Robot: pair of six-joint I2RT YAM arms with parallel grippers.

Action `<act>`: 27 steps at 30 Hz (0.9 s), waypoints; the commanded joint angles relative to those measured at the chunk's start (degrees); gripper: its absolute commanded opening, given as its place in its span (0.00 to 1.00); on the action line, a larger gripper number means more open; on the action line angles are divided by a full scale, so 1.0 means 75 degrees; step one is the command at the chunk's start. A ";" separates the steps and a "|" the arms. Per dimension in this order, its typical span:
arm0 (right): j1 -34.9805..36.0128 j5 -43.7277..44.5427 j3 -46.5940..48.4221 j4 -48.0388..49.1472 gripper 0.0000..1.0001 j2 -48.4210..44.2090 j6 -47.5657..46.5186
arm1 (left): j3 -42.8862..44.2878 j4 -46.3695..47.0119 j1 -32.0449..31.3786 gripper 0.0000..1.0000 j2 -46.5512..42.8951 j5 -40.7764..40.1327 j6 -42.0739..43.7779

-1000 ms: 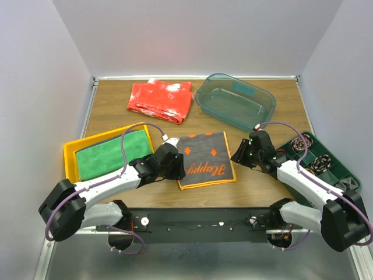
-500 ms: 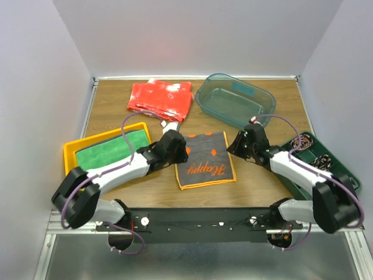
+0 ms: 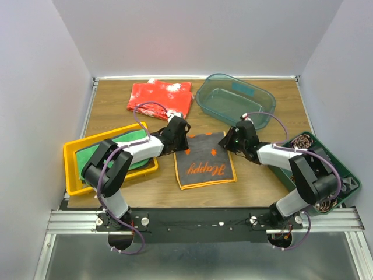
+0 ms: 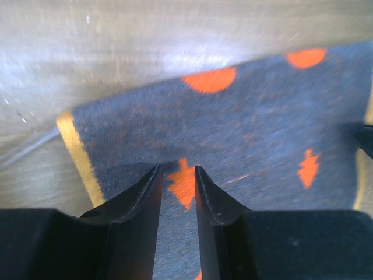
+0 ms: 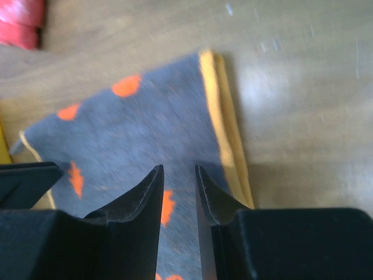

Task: Fold and stack the towels
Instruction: Fold the towel at the center of the board.

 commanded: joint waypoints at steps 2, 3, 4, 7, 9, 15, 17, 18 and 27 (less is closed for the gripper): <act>0.0095 -0.0066 -0.1111 0.0312 0.35 -0.0607 0.0394 | -0.0706 0.0344 -0.0348 0.36 0.0173 0.0414 -0.0016; 0.0095 -0.0090 -0.1265 0.0312 0.36 -0.0772 0.0441 | -0.0800 0.0344 -0.0419 0.36 0.0149 0.0390 -0.0039; 0.0095 -0.0125 -0.1429 0.0300 0.36 -0.0936 0.0534 | -0.0998 0.0344 -0.0501 0.36 0.0010 0.0367 -0.0051; 0.0142 -0.0219 -0.2015 -0.0015 0.36 -0.1861 0.0756 | -0.1396 0.0203 -0.0876 0.36 -0.0341 0.0168 -0.0180; 0.0201 -0.0207 -0.2365 -0.0505 0.36 -0.2736 0.0862 | -0.1608 0.0063 -0.1098 0.36 -0.0588 0.0050 -0.0355; 0.0236 -0.0043 -0.2310 -0.1923 0.37 -0.4463 0.0968 | -0.2149 -0.0371 -0.1393 0.40 -0.1807 -0.0475 -0.0614; 0.0236 0.0015 -0.1901 -0.2078 0.37 -0.4699 0.0933 | -0.1775 -0.0674 -0.1276 0.40 -0.1890 -0.0711 -0.0310; 0.0236 0.0039 -0.1725 -0.2207 0.36 -0.4688 0.0864 | -0.1588 -0.0792 -0.1217 0.41 -0.1879 -0.0793 -0.0216; 0.0236 0.0157 0.0184 -0.1049 0.27 -0.1995 -0.0484 | -0.0789 -0.1859 -0.0947 0.37 -0.1808 -0.1473 -0.0483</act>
